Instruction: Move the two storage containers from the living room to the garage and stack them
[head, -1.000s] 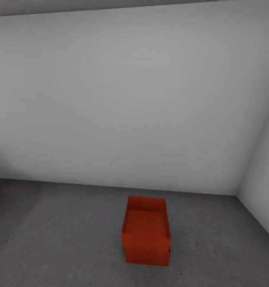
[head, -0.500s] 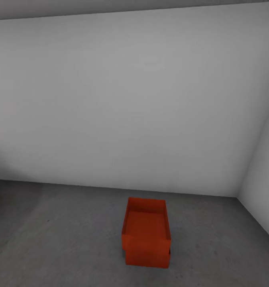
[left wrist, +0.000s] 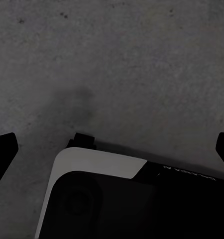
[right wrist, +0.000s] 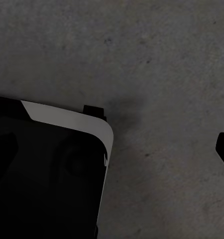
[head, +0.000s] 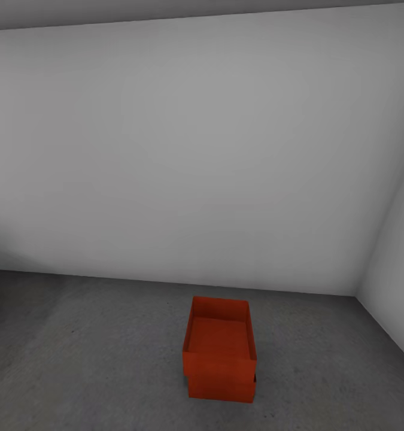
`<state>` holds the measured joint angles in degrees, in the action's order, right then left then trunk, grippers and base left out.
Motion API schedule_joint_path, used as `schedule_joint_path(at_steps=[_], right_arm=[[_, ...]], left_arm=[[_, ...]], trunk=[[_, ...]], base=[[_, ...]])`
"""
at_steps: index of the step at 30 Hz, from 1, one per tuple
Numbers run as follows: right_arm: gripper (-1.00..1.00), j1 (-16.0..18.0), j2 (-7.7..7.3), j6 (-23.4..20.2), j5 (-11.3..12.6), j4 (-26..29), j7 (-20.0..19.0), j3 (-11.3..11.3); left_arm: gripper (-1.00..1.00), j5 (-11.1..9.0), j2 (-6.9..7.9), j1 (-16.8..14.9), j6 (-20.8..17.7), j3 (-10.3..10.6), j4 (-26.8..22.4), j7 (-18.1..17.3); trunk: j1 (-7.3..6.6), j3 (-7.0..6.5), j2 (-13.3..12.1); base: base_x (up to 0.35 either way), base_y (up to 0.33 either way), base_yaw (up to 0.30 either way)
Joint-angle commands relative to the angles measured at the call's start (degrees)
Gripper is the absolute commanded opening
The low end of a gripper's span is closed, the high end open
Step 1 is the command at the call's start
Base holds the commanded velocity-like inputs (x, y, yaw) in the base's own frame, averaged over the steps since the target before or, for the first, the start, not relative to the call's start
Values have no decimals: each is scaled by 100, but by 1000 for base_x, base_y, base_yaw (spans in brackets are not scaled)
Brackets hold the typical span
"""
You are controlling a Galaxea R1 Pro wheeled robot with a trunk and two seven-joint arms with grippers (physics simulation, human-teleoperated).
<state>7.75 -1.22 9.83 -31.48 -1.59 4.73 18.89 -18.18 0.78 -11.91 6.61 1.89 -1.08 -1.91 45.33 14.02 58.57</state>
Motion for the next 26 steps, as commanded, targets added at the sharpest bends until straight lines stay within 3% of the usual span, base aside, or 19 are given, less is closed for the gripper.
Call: schedule_joint_path(at_steps=[1, 26], right_arm=[[100, 7, -2, 28, -60, -17, 28, 45], [100, 7, -2, 28, -60, -17, 28, 45]], left_arm=[[100, -41, 1, -5, 19, 23, 8, -20], [100, -36, 1, -5, 24, 36, 3, -20]], trunk=[[0, 7, 5], [0, 7, 5]], base=[[0, 0, 0], [0, 0, 0]])
